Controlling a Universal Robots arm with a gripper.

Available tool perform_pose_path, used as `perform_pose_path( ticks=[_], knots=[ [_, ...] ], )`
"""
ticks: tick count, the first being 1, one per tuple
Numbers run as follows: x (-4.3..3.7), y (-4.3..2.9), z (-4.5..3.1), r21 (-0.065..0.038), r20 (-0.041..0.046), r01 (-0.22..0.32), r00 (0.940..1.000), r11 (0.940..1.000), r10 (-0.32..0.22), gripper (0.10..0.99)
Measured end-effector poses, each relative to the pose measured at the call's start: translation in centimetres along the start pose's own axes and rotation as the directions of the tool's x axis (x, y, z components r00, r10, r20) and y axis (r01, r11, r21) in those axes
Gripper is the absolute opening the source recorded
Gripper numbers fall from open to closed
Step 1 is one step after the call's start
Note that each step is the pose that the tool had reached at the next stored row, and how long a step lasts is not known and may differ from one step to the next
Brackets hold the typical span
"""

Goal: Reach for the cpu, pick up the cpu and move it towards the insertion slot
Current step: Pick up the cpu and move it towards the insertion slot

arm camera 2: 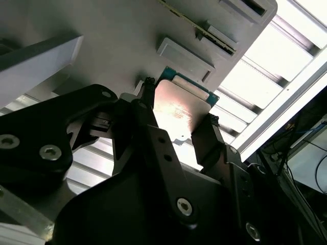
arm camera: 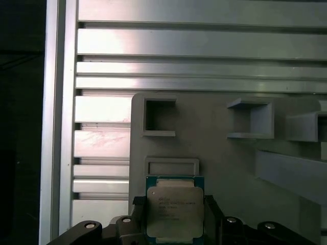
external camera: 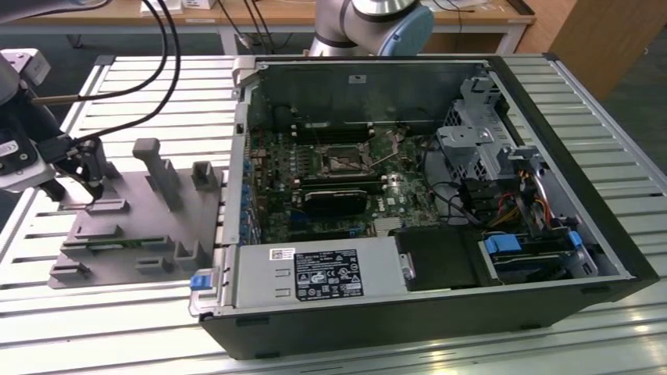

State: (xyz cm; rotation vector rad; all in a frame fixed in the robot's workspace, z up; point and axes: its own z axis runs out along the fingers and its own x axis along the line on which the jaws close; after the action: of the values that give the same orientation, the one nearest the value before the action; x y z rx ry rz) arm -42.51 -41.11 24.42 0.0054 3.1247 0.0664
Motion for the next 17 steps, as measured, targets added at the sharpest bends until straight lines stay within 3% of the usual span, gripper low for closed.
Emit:
perform_pose_path(
  ticks=[17],
  knots=[
    [-0.01,0.02,-0.41,0.0,0.0,0.0,1.0,1.0,0.0,0.541]
  ],
)
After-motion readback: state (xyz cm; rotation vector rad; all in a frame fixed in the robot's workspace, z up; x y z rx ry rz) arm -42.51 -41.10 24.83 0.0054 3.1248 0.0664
